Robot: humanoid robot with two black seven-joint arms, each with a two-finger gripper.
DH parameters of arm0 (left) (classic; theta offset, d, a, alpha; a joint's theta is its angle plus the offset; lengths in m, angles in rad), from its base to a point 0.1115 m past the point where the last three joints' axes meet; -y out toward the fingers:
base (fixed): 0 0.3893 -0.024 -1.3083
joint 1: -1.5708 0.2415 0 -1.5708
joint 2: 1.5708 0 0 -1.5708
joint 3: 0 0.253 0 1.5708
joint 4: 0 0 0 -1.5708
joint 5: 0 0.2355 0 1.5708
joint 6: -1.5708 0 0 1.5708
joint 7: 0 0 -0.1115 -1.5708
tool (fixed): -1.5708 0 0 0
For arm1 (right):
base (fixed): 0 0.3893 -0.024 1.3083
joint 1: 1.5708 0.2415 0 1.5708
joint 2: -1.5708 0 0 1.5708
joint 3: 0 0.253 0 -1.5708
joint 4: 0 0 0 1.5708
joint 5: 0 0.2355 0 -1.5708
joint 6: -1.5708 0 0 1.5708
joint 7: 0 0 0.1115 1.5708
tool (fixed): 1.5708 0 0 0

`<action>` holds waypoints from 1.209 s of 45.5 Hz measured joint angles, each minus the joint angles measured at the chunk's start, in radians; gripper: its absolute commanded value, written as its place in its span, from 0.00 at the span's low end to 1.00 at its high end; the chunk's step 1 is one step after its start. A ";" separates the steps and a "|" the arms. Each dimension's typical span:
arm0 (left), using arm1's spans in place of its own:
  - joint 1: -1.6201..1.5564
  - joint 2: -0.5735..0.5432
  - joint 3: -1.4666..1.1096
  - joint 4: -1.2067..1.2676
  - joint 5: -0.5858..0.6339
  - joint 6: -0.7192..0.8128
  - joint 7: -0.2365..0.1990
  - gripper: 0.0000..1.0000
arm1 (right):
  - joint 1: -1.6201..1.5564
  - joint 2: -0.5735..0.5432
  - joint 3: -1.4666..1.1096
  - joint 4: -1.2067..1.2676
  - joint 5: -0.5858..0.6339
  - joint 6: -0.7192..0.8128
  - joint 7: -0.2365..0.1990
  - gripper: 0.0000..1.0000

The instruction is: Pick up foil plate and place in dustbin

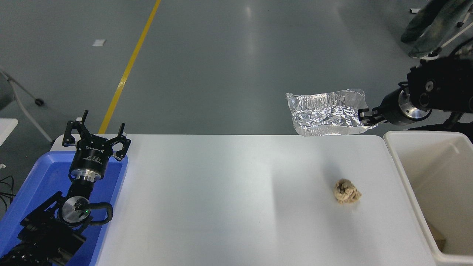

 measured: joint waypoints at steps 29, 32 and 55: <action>0.000 0.000 0.000 0.000 0.000 0.000 0.000 1.00 | 0.314 -0.058 -0.039 0.064 0.011 0.222 -0.006 0.00; 0.000 0.000 0.000 0.000 0.000 0.000 0.000 1.00 | 0.314 -0.087 -0.054 0.064 -0.015 0.225 -0.006 0.00; 0.000 0.000 -0.001 0.000 0.000 0.000 0.000 1.00 | -0.015 -0.558 -0.009 -0.112 -0.443 0.129 -0.005 0.00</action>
